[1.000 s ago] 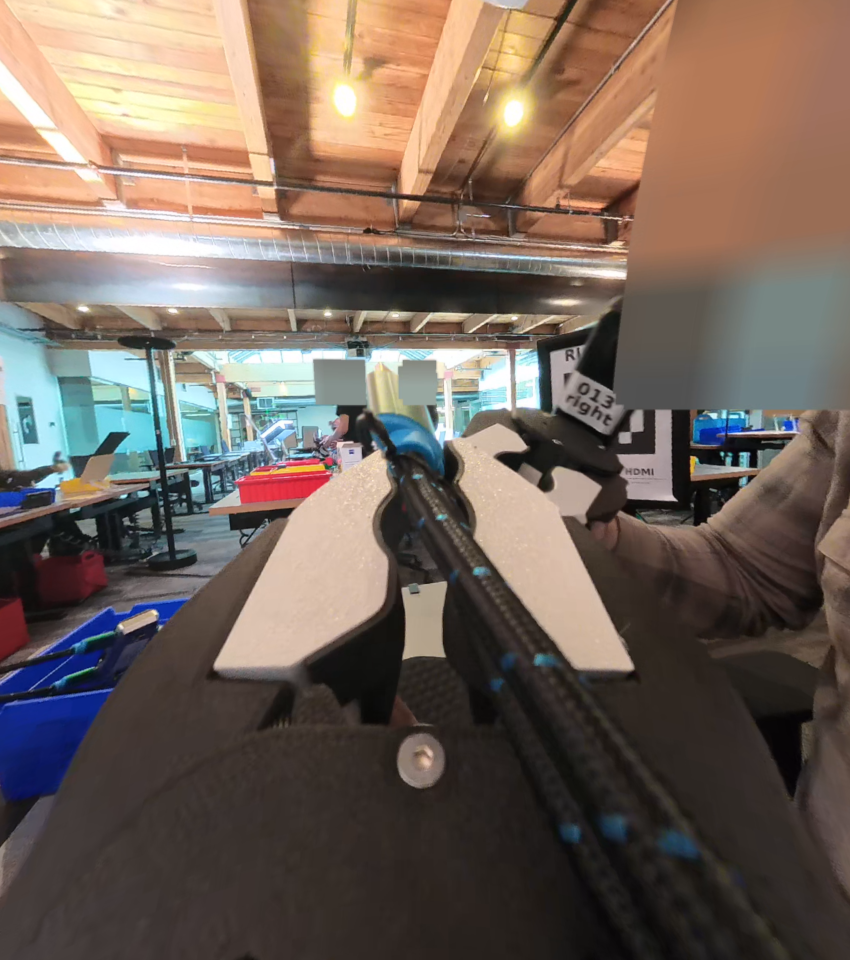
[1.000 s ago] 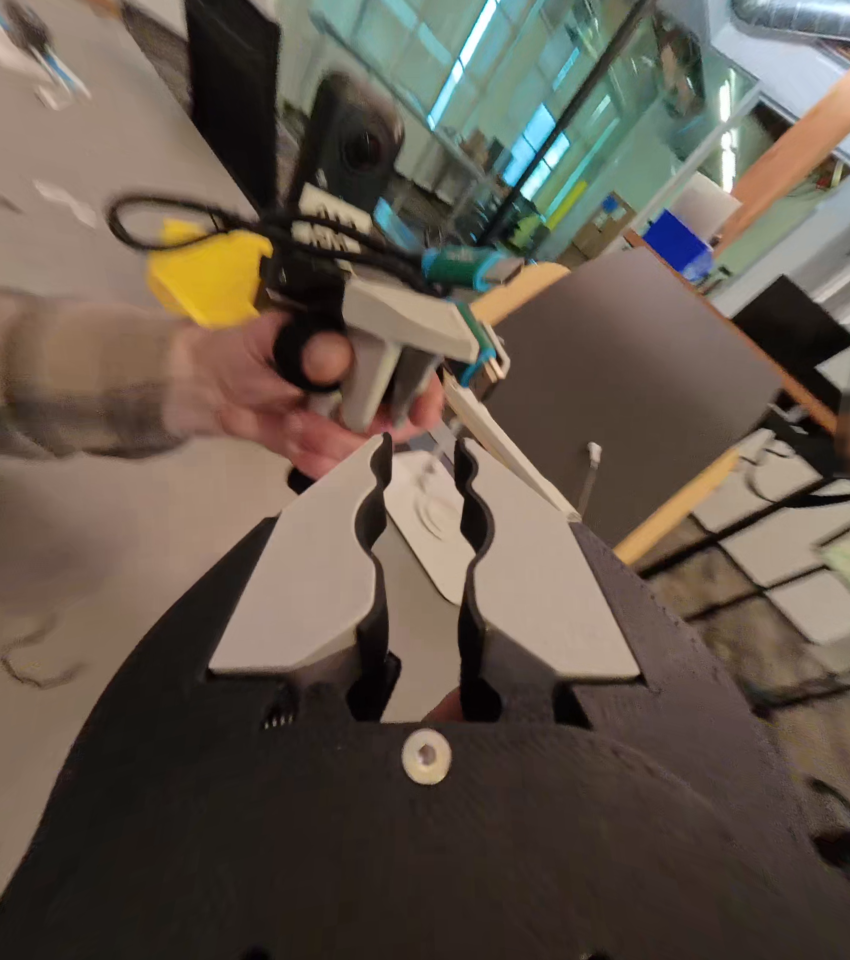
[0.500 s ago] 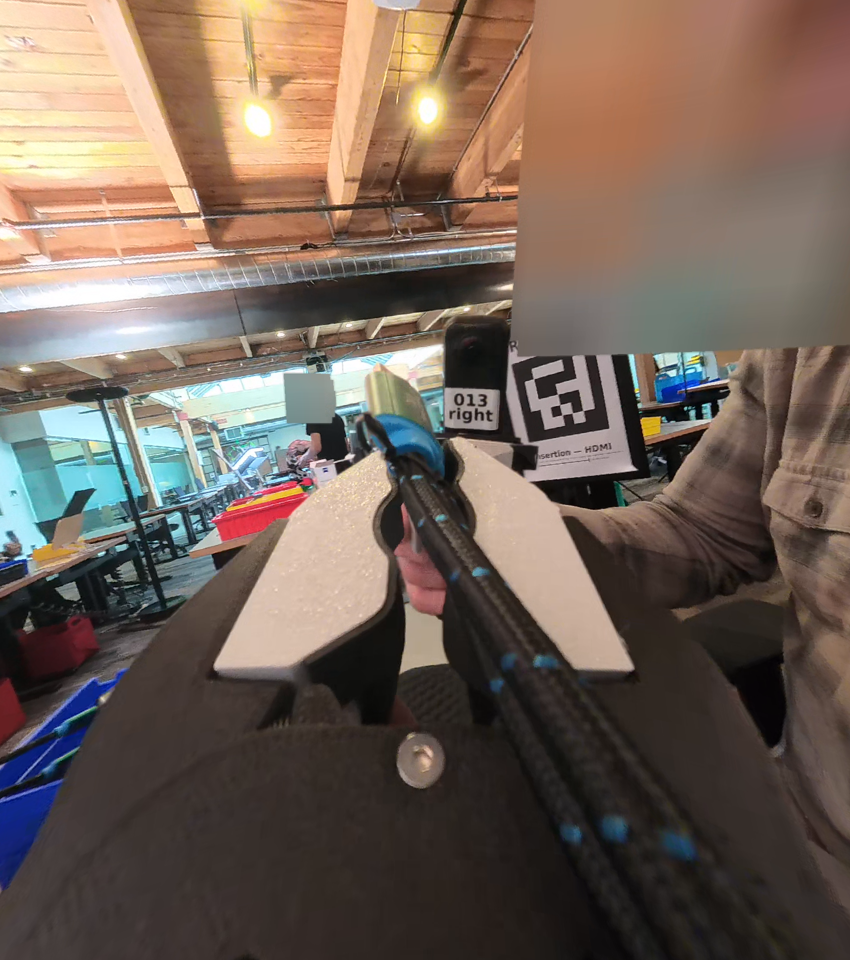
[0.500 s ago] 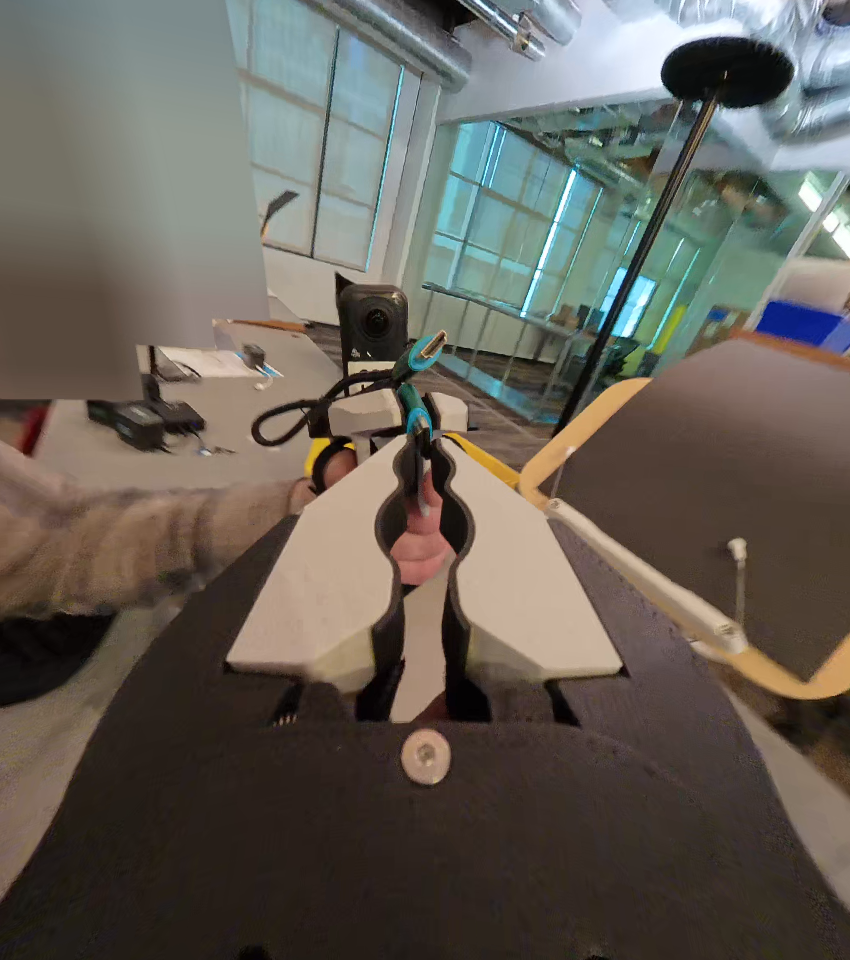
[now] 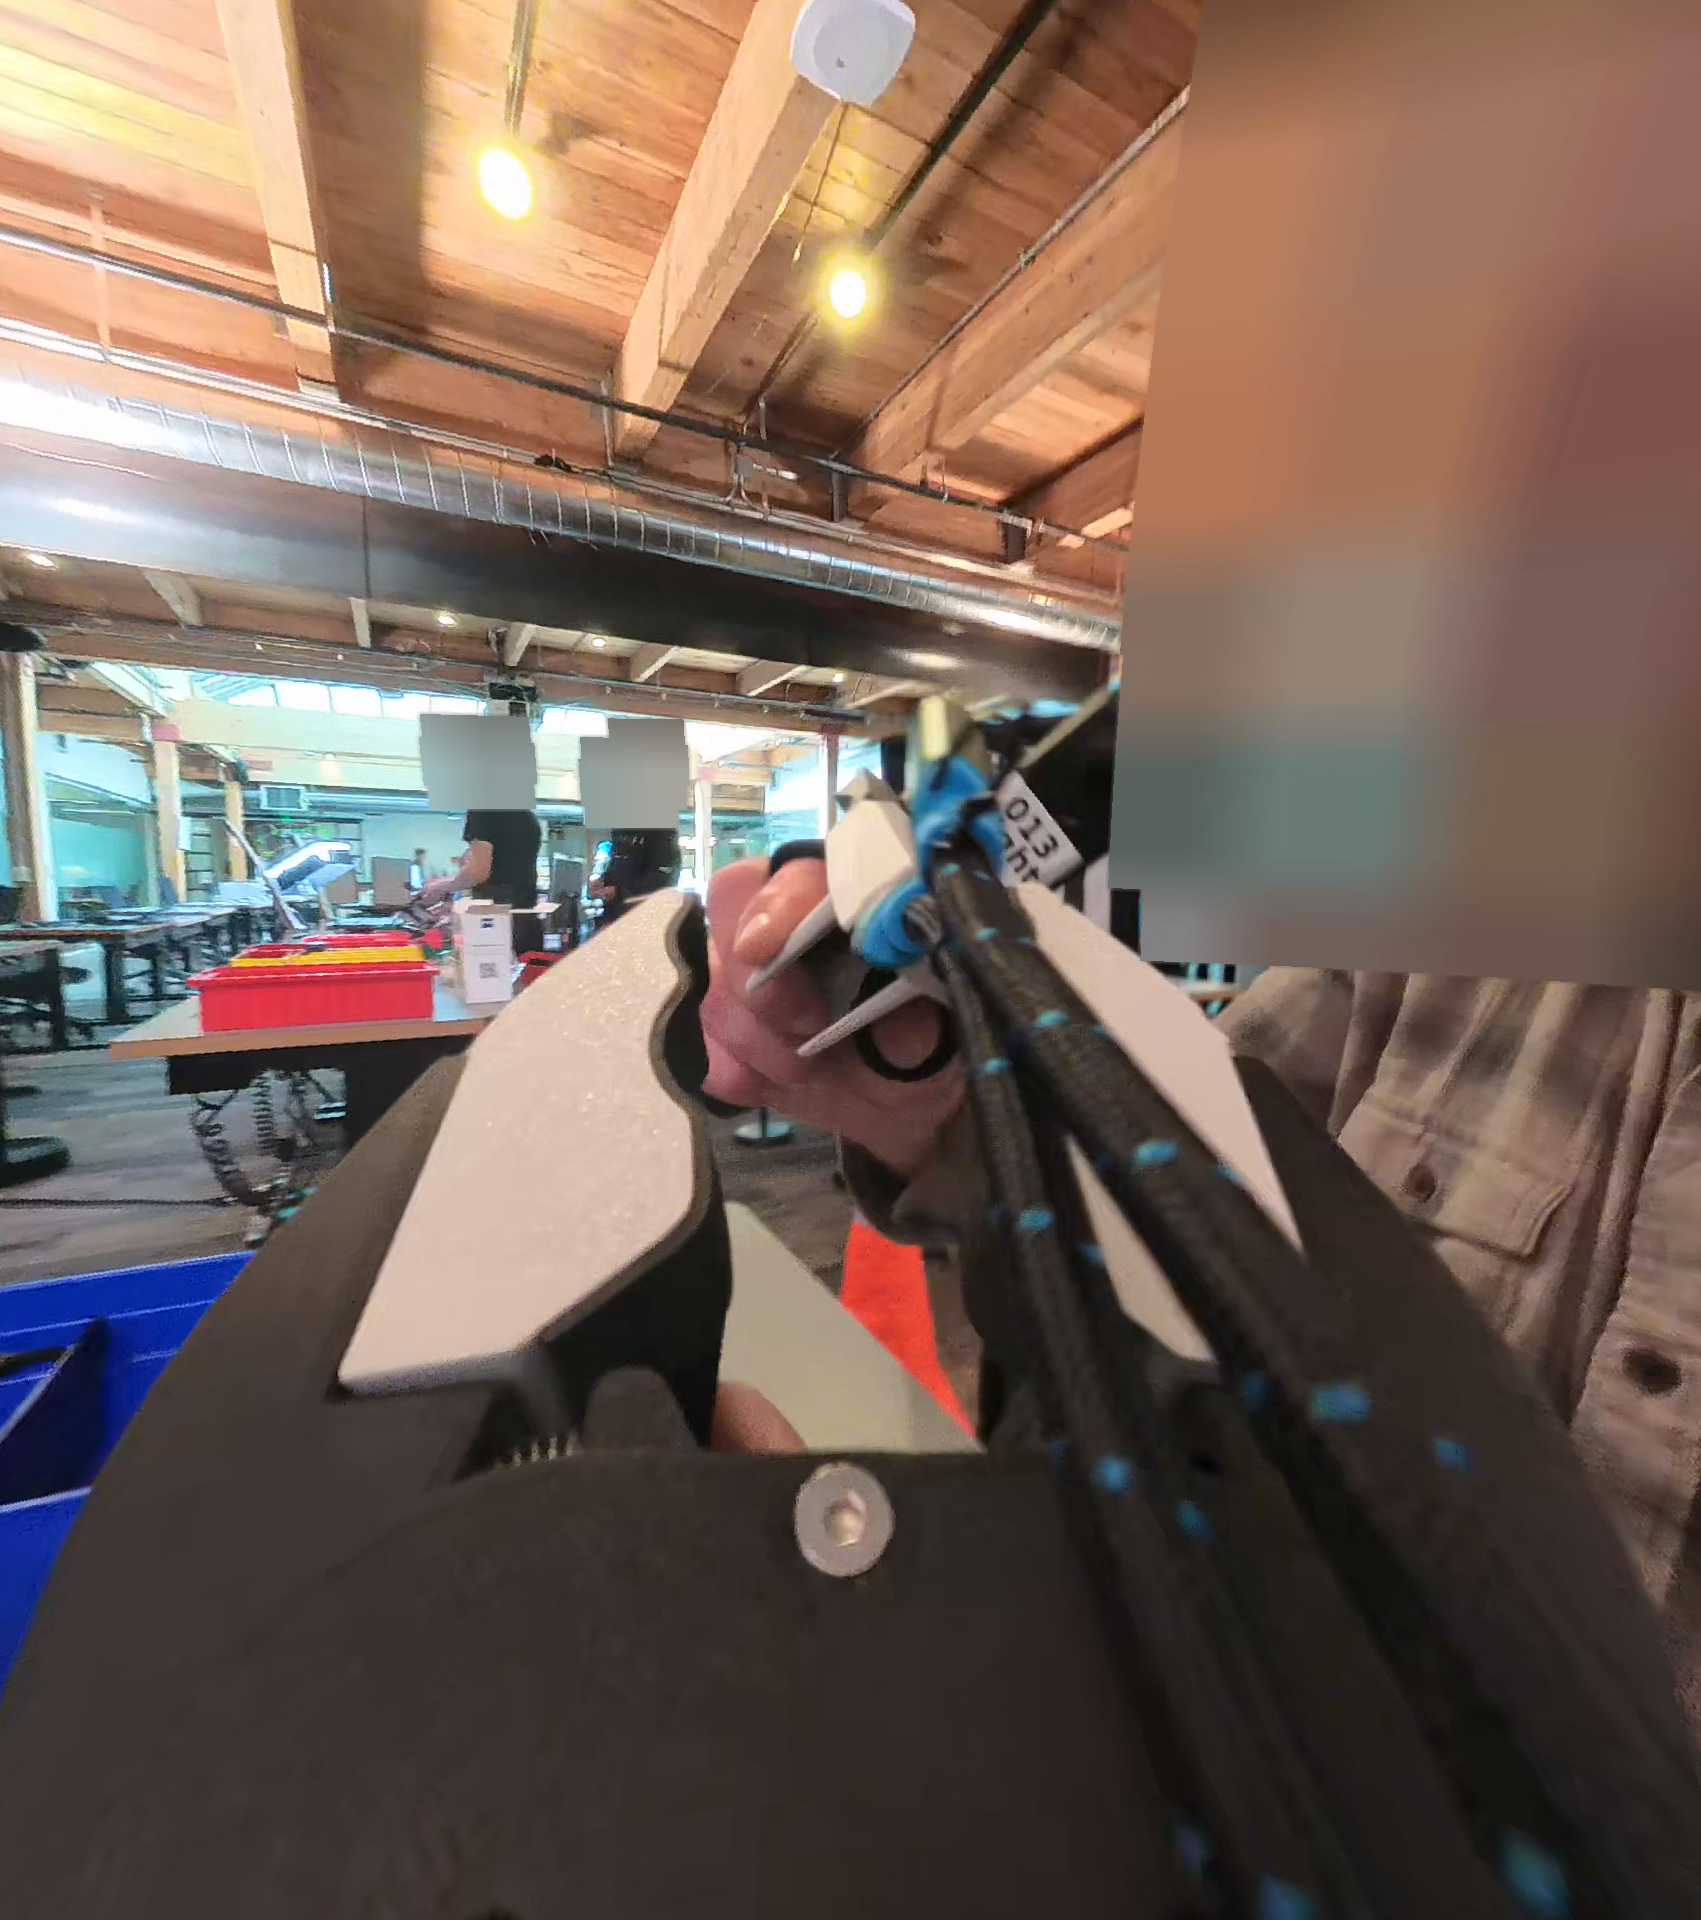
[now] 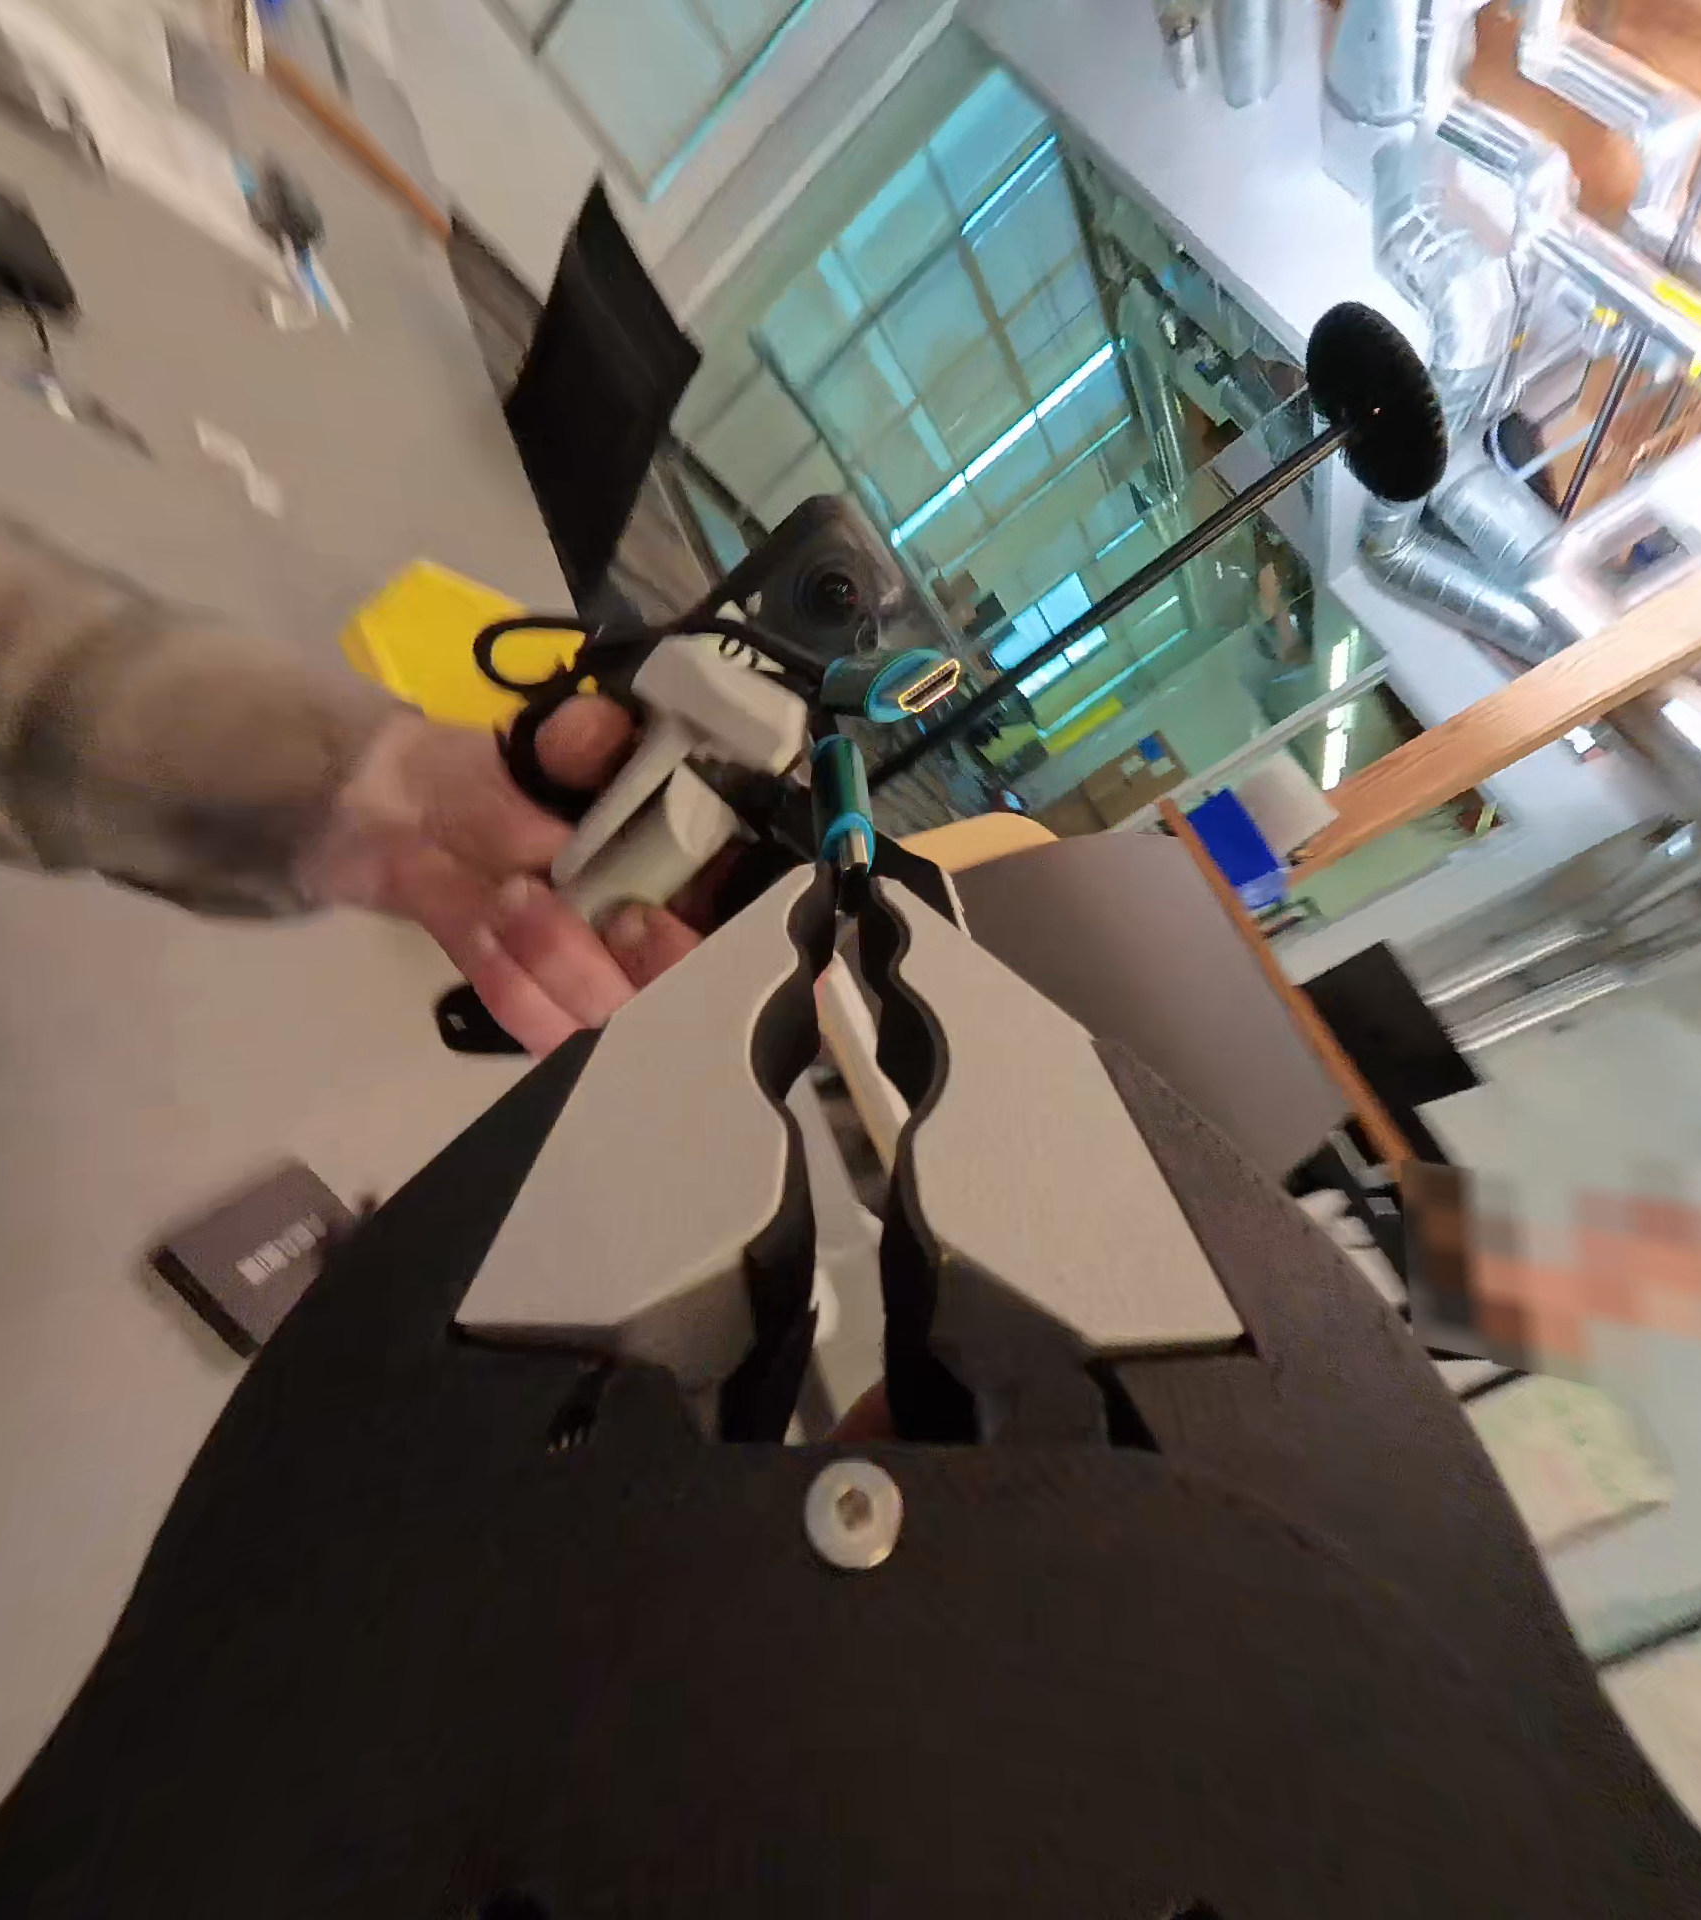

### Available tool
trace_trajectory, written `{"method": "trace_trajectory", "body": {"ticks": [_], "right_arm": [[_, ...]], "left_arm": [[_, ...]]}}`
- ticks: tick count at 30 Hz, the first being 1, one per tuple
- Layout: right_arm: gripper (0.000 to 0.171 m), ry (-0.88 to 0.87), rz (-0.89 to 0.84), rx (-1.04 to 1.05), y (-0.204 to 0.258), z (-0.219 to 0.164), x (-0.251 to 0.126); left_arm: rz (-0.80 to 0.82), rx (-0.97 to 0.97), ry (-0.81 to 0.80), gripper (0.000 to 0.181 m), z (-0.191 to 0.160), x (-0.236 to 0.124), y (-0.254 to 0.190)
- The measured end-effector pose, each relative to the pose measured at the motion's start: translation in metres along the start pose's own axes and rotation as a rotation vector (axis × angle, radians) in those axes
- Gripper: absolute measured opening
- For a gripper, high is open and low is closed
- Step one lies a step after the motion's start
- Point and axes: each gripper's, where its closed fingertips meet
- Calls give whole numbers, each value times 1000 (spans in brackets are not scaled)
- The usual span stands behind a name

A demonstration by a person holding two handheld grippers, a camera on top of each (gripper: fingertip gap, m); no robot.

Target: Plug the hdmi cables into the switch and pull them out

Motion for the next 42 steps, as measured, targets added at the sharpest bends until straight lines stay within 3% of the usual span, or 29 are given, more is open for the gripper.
{"method": "trace_trajectory", "body": {"ticks": [1, 7, 11, 15, 20, 23, 25, 34, 42], "right_arm": [[2, 41, 0, -87, 1, 0, -2], [1, 273, -20, -554, -6, -4, -13], [1, 345, -33, -704, -9, -11, -20], [1, 392, -94, -730, -20, -14, -24], [1, 412, -162, -684, -26, -15, -24], [1, 424, -219, -674, -34, -13, -25], [1, 426, -239, -672, -34, -10, -25], [1, 482, -243, -708, -29, -15, -20], [1, 500, -311, -692, -35, -15, -25]], "left_arm": [[-6, -30, -14, 53, 2, 0, 0], [-65, -113, 27, 60, -2, 12, -14], [28, -58, 5, 51, 2, 24, -13], [143, 76, 32, 42, -3, 30, -8], [225, 175, 34, 43, -3, 33, -3], [316, 203, 27, 65, -6, 31, 12], [393, 225, 31, 65, -8, 30, 21], [527, 399, -59, 26, 1, 34, 11], [560, 375, -8, 32, 1, 33, 16]]}}
Point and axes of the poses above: each gripper's, where its closed fingertips meet, x out along the fingers, z out of its top, y = z × x across the jaws, and after that the axes turned 5 degrees about z, right-handed
